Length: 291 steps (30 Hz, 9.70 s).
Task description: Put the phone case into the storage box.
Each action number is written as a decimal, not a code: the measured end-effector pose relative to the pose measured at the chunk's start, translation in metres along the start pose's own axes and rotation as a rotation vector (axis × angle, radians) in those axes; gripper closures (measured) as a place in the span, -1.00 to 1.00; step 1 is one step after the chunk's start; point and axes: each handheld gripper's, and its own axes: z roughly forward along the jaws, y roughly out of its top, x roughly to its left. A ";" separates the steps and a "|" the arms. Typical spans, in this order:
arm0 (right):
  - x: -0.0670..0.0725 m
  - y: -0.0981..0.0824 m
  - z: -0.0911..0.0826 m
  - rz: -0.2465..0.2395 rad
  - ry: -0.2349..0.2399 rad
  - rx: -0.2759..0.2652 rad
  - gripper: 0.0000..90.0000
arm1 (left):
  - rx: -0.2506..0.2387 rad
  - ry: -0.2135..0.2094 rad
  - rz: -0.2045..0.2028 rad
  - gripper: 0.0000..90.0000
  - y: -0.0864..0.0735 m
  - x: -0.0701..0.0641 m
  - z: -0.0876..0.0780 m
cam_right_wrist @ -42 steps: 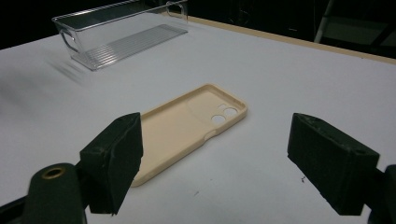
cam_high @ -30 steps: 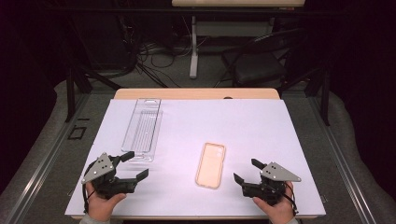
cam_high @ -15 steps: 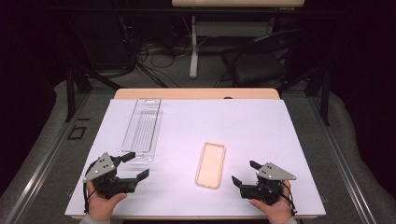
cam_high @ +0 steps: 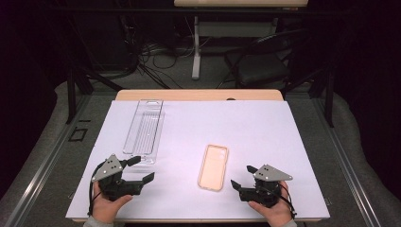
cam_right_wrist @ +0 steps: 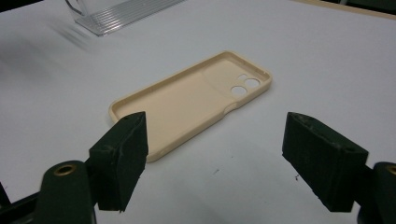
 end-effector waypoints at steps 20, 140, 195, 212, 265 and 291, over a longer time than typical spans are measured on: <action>0.007 0.002 0.011 -0.029 0.039 0.051 -0.22 | 0.042 -0.017 0.013 -0.49 -0.002 -0.004 0.009; 0.033 0.074 0.073 -0.293 0.240 0.544 0.11 | 0.059 -0.011 0.004 -0.47 -0.004 -0.003 0.010; 0.057 0.059 0.095 -0.442 0.280 0.680 0.77 | 0.064 -0.011 -0.007 -0.47 -0.005 -0.002 0.011; 0.059 0.053 0.098 -0.468 0.272 0.711 0.86 | 0.065 -0.009 -0.007 -0.47 -0.005 -0.001 0.011; 0.052 0.054 0.103 -0.491 0.349 0.725 0.94 | 0.071 -0.008 -0.008 -0.47 -0.005 -0.001 0.011; 0.051 0.054 0.101 -0.485 0.342 0.714 0.95 | 0.070 -0.005 -0.010 -0.47 -0.006 0.000 0.011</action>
